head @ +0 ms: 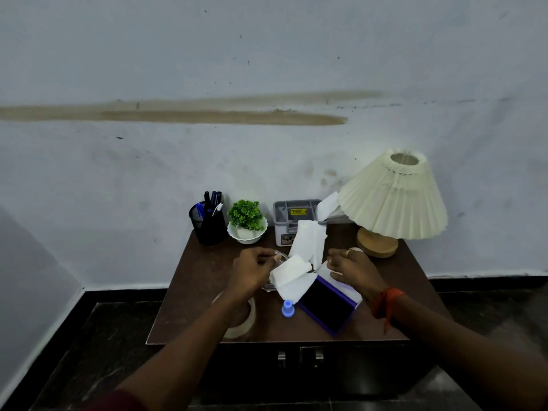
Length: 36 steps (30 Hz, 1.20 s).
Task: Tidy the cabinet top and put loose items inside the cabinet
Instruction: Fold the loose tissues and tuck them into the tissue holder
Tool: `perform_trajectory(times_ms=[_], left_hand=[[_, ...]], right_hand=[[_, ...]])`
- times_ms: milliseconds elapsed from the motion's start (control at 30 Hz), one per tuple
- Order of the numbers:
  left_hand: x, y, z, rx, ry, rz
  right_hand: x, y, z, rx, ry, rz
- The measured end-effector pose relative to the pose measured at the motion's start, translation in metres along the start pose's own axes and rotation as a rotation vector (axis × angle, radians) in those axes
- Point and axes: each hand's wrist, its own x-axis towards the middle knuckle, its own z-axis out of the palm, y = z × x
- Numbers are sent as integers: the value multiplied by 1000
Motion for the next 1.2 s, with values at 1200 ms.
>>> perform_trajectory(times_ms=[1200], left_hand=[[7, 42, 17, 235, -158, 13]], right_hand=[[-18, 23, 10, 333, 22, 197]])
